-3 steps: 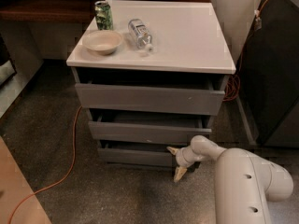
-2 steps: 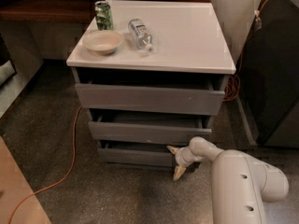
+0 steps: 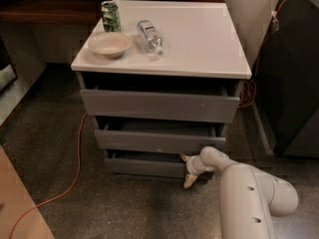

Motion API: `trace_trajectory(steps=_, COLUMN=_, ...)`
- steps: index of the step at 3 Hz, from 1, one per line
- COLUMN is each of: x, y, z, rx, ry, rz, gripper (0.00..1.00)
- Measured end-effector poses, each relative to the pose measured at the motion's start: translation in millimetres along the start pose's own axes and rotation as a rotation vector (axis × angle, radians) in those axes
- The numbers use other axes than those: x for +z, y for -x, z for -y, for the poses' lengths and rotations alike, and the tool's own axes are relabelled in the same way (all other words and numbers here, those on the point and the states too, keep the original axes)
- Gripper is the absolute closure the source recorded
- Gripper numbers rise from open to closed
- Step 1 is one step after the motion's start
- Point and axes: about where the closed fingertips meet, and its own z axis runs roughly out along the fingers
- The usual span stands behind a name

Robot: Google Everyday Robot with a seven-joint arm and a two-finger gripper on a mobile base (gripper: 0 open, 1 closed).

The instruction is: Place blue plastic bottle into bottom drawer

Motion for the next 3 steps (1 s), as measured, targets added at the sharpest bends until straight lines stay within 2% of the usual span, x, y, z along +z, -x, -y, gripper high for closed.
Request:
trace_trajectory(steps=2, x=17, y=-17, z=6, rx=0.031, ry=-0.01, rz=-0.041, gripper=0.0)
trace_trajectory(steps=3, x=20, y=-22, z=3, rx=0.052, ry=-0.008, rz=-0.049, gripper=0.18)
